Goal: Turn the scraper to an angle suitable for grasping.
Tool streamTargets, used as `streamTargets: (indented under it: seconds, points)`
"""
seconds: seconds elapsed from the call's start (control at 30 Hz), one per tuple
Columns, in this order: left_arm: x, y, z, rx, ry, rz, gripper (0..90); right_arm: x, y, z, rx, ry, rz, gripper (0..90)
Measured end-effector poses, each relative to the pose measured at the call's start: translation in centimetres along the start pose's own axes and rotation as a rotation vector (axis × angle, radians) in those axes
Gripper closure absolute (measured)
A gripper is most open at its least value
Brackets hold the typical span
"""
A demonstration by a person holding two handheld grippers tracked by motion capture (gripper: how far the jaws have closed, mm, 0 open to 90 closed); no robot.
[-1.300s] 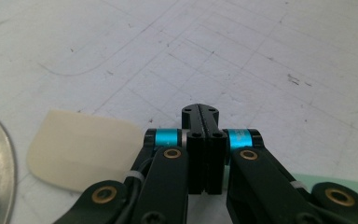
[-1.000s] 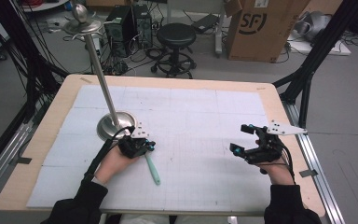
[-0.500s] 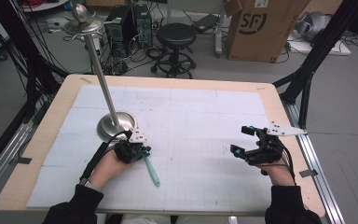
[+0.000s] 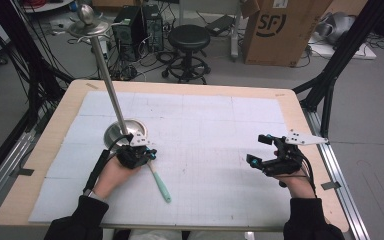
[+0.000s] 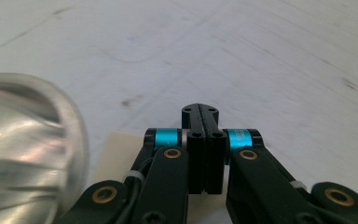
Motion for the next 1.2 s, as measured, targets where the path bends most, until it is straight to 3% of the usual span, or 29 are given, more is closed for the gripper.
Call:
streamTargets:
  seconds: [0.13, 0.37, 0.47, 0.67, 0.93, 1.2]
  points:
    - [0.0, -1.1, 0.8, -0.004, 0.006, -0.029, 89.8, 0.0, 0.0, 0.2, -0.001, -0.005, -0.007, 0.4]
    - [0.4, -1.4, 1.5, -0.025, 0.032, -0.003, 89.8, -0.1, -0.1, 0.3, 0.003, -0.008, -0.008, 0.4]
    - [0.4, -1.2, 1.4, -0.006, 0.023, 0.027, 89.9, -0.2, -0.2, 0.3, 0.007, -0.015, -0.005, 0.4]
    - [-0.4, -0.9, 0.5, 0.017, -0.029, 0.107, 90.0, -0.2, -0.1, 0.1, 0.004, -0.013, -0.006, 0.4]
    - [-1.5, -0.7, -0.7, 0.018, -0.076, 0.099, 90.0, -0.4, 0.1, 0.2, 0.007, -0.016, -0.004, 0.4]
    - [-3.7, -0.5, -2.9, 0.018, -0.103, 0.082, 90.0, -0.5, 0.2, 0.6, 0.012, -0.033, 0.000, 0.4]
Point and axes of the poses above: each handheld gripper's, and its own axes: z roughly forward along the jaws, x roughly out of its top, y roughly to its right, the point moved 8 cm from there along z, roughly forward along the jaws, and after that the axes turned 8 degrees about -y, right-handed, at the moved point
